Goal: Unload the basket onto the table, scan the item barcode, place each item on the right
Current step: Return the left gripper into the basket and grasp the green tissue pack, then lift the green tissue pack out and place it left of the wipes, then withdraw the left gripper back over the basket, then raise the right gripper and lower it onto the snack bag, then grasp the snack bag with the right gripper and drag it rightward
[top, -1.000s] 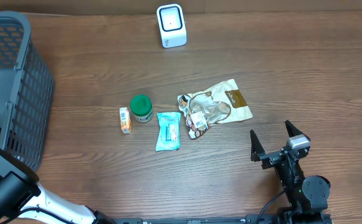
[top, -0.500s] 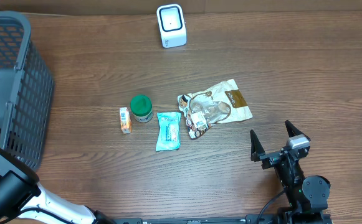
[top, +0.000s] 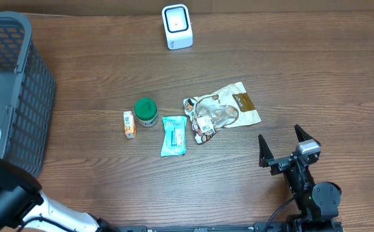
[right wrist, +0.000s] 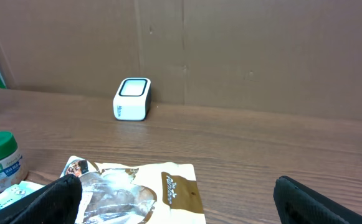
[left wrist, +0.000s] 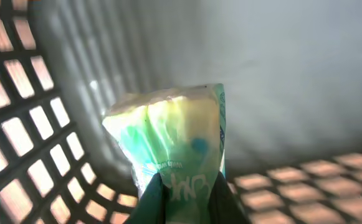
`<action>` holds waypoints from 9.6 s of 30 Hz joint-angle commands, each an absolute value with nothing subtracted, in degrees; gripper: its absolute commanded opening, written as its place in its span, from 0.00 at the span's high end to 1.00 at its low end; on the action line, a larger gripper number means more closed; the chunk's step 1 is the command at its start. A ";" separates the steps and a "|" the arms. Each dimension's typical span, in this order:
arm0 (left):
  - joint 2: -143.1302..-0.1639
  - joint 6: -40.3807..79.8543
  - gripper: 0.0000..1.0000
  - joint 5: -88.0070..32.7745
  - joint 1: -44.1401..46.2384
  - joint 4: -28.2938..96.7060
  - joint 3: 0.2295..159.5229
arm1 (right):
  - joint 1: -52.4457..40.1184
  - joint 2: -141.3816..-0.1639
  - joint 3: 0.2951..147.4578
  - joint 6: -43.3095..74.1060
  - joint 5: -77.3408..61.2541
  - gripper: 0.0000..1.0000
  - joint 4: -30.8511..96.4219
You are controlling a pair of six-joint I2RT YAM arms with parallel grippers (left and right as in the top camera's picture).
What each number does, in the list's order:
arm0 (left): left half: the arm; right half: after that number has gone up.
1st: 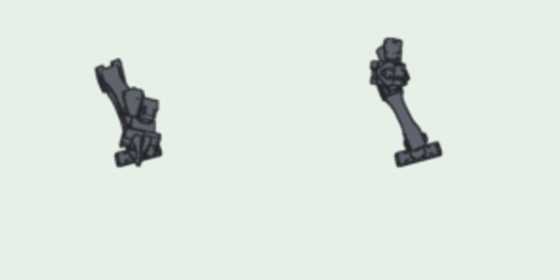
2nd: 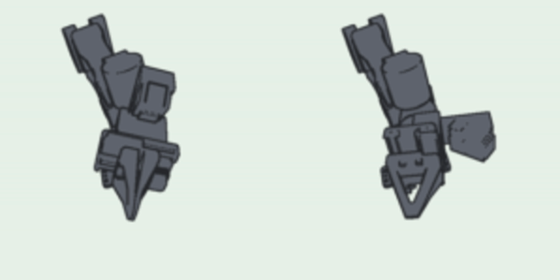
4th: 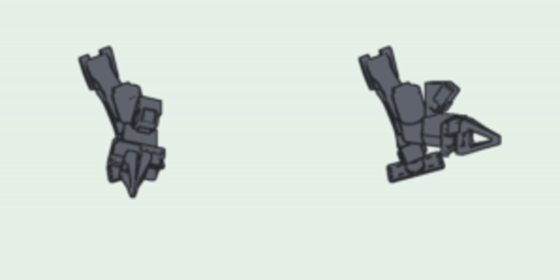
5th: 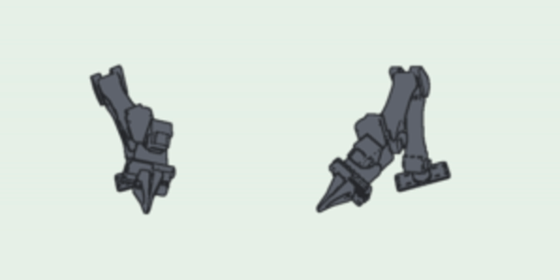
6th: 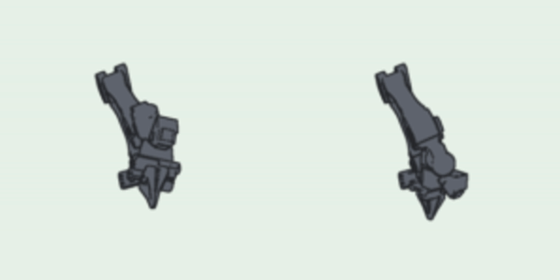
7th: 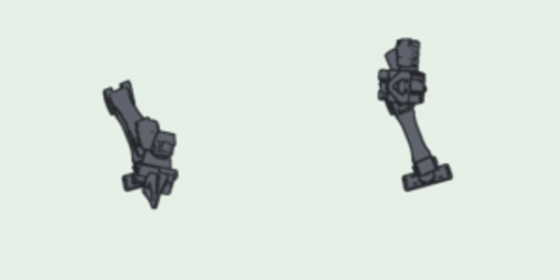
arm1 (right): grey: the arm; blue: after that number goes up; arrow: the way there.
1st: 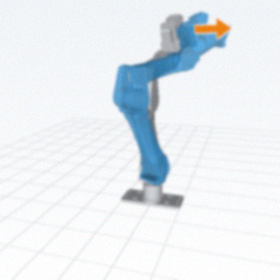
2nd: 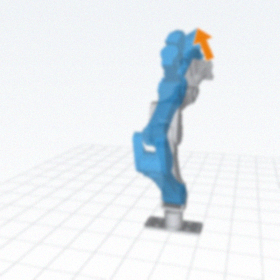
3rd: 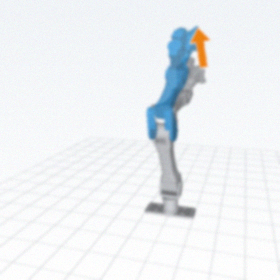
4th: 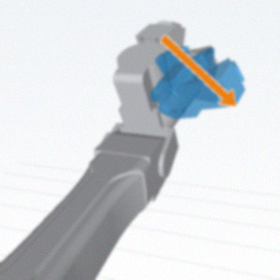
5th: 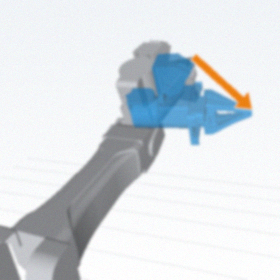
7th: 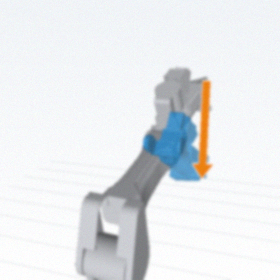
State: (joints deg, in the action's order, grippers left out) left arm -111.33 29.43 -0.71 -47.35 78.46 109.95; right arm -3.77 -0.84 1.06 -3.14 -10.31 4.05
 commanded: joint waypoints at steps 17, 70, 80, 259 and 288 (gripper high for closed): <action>-77.69 22.20 0.96 -23.53 -37.89 85.56 122.04 | -3.51 -0.16 0.45 -2.90 -10.57 0.00 3.73; -90.83 28.23 0.50 -2.22 21.23 69.14 78.46 | -3.51 -0.16 0.45 -2.90 -10.57 0.00 3.73; -87.90 22.13 0.33 4.93 12.86 85.49 106.89 | -3.51 -0.16 0.45 -2.90 -10.57 0.00 3.73; -87.33 2.74 0.01 5.96 -23.51 87.81 120.95 | -20.32 -125.99 90.02 18.09 16.43 0.47 46.68; -87.33 2.74 0.00 5.96 -23.51 87.81 120.95 | -7.18 -125.71 92.55 -18.15 -27.42 0.11 72.71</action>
State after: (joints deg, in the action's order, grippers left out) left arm -87.18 4.01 5.45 -23.35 87.90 120.11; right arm -8.78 -125.21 92.14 -11.44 -18.92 73.08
